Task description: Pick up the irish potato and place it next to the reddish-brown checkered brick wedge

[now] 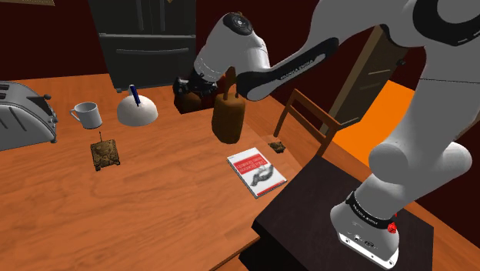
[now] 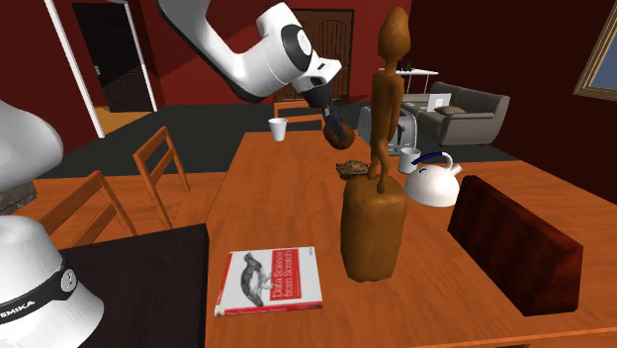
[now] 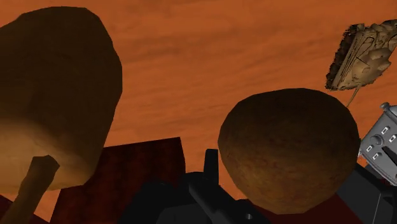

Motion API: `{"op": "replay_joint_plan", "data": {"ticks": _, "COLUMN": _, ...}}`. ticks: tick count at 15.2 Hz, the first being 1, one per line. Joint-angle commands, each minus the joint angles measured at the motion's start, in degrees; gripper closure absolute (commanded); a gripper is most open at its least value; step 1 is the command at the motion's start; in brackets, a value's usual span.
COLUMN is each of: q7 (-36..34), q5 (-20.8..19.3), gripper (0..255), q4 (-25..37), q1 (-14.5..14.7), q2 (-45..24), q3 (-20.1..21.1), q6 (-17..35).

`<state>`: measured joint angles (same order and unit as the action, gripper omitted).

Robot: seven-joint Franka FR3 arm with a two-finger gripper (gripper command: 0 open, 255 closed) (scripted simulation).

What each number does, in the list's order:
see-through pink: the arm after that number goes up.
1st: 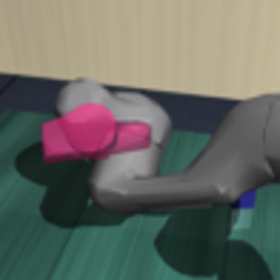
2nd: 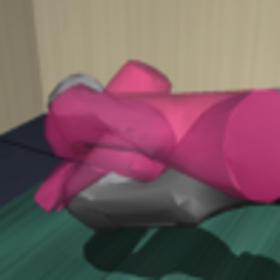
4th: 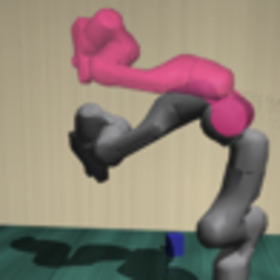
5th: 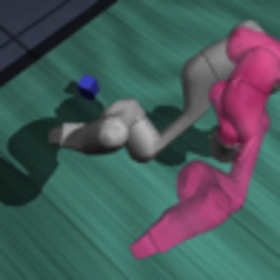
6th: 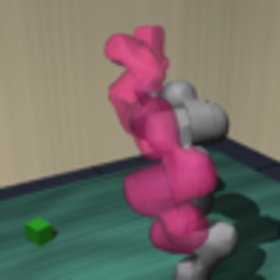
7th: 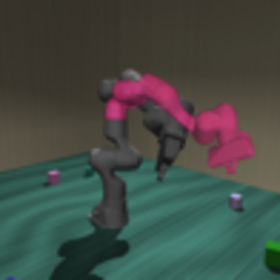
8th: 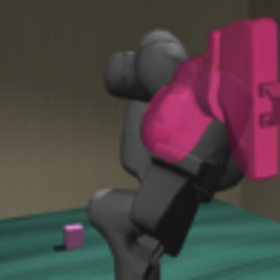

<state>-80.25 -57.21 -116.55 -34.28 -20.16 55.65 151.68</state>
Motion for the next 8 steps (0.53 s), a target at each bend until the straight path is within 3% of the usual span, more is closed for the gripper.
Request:
{"op": "replay_joint_plan", "data": {"ticks": 1, "q7": 3.27, "q5": 0.68, "gripper": 255, "q4": 0.95, "q1": -2.01, "q2": -1.12, "q3": -0.29, "q6": 0.70}}
{"op": "replay_joint_plan", "data": {"ticks": 8, "q7": 14.14, "q5": 2.93, "gripper": 255, "q4": 4.53, "q1": -8.70, "q2": -5.60, "q3": -0.84, "q6": 2.19}}
